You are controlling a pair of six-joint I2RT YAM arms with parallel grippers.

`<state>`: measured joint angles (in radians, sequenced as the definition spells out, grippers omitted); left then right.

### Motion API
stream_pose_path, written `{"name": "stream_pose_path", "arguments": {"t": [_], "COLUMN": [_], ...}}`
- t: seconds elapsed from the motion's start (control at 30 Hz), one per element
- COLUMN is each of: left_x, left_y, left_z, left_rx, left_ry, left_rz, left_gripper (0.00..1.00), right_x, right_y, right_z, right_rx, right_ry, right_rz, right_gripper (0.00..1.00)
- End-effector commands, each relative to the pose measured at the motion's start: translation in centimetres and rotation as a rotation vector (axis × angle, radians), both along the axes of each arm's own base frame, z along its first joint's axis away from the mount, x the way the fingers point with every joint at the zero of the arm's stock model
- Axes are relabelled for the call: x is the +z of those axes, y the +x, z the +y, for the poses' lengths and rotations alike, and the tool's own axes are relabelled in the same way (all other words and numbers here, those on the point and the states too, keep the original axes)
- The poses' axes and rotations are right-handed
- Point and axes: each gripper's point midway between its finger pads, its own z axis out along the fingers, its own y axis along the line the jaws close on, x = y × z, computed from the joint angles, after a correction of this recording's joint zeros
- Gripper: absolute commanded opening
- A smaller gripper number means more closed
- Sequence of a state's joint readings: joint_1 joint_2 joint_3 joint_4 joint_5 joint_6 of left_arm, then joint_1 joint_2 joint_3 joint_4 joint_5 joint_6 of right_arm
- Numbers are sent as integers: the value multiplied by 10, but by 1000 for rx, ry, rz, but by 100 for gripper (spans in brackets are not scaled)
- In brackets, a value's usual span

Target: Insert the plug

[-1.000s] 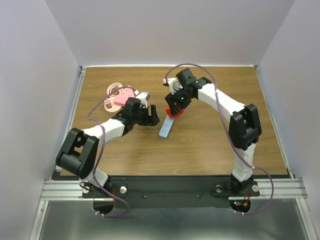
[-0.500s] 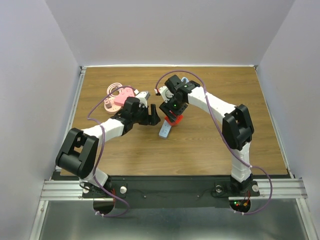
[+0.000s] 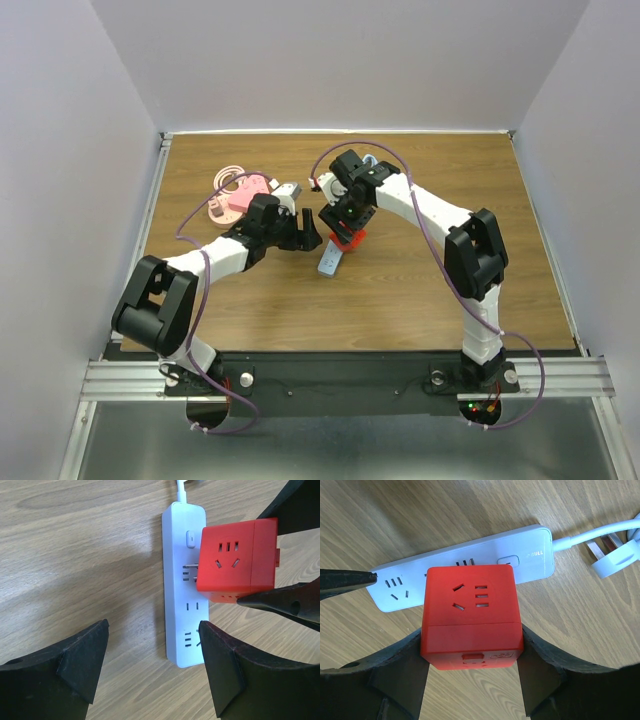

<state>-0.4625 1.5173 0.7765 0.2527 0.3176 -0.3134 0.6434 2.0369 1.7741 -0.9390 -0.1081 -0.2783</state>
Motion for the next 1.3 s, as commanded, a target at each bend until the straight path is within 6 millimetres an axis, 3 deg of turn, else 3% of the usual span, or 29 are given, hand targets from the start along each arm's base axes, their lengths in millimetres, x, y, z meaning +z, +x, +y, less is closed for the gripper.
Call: {"name": "stream_pose_path", "arguments": {"t": [0.0,0.67,1.0,1.27], "left_x": [2,-1,-3,-6], "left_y": [1,-1,-3,-12], "left_z": [-4,-7,-7,-20], "left_rx": [-19,-39,-47,-116], "left_ry": [-26,-35,-34,-35], "left_rz": [-17,-2,3,-4], "left_gripper": [84,84,84,82], "right_x": [13,21,7,20], "right_y": [-5,-19,-17,-20], "right_z": [-1,-1,4,-1], "right_rx": [26,38,55,45], "right_ry": [-6,-5,-18,-21], "right_rz": [-24,-30,5,-29], "right_gripper": [1,0,0,1]}}
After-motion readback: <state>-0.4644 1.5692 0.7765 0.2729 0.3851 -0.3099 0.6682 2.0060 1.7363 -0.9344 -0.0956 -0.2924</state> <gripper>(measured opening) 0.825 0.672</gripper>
